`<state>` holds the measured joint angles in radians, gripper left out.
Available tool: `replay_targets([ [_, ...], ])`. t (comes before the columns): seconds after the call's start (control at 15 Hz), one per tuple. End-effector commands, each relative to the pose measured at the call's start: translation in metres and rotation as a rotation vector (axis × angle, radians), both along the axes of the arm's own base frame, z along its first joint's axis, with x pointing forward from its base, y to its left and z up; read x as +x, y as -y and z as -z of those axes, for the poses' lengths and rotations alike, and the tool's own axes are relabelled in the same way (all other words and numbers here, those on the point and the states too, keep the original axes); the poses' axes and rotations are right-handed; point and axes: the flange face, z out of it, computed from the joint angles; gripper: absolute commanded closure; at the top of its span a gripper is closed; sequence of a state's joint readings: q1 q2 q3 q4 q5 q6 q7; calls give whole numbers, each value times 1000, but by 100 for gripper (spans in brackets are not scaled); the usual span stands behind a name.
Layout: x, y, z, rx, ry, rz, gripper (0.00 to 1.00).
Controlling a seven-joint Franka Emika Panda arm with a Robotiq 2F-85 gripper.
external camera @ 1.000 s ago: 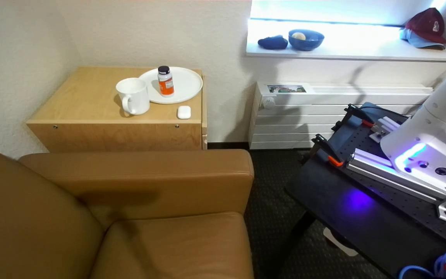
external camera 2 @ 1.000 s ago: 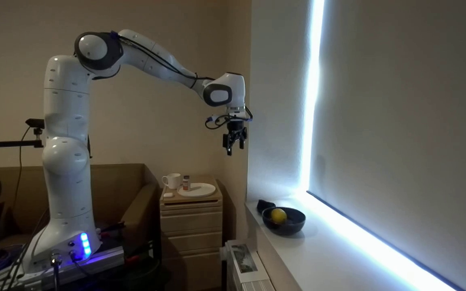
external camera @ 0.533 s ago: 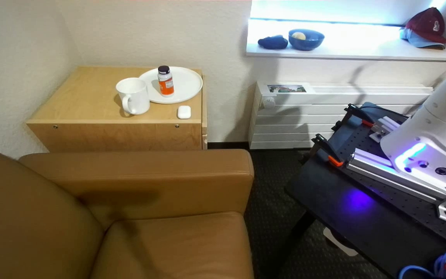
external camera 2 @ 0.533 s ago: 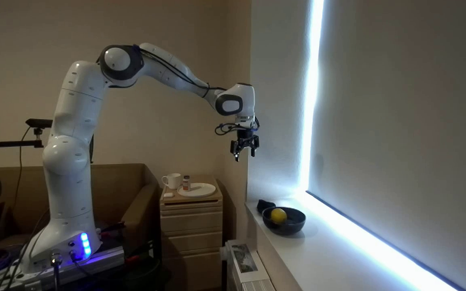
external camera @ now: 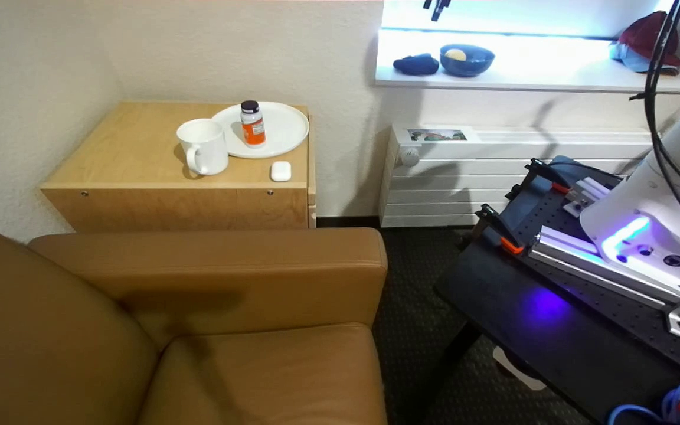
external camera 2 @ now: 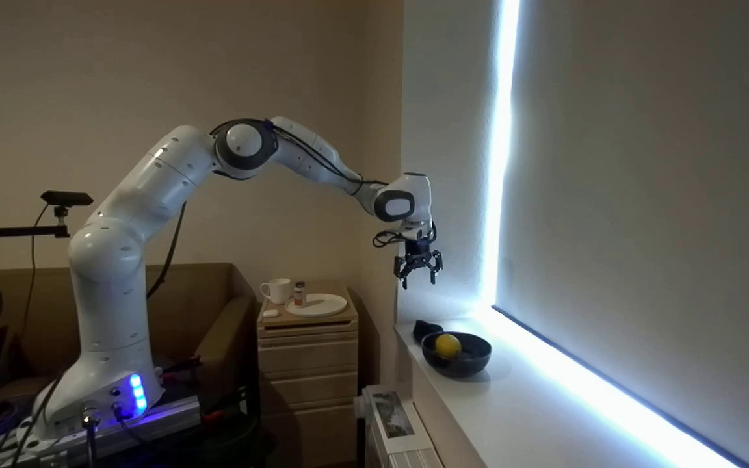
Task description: Remove the black sock from the windowsill and place it on the white tray on top of the nightstand
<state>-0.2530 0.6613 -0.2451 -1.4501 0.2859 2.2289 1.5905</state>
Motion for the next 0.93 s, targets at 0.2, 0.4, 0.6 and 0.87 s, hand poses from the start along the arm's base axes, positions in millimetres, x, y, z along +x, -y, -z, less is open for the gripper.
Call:
replay_targets([
  [0.2,3,1,21,30,-64,-107,0],
  [0.4,4,3,71,65,-154,-168,0],
  [0.6,12,10,106,-29,-193,-115,0],
  [0.87,10,14,121,-38,-193,-69,0],
])
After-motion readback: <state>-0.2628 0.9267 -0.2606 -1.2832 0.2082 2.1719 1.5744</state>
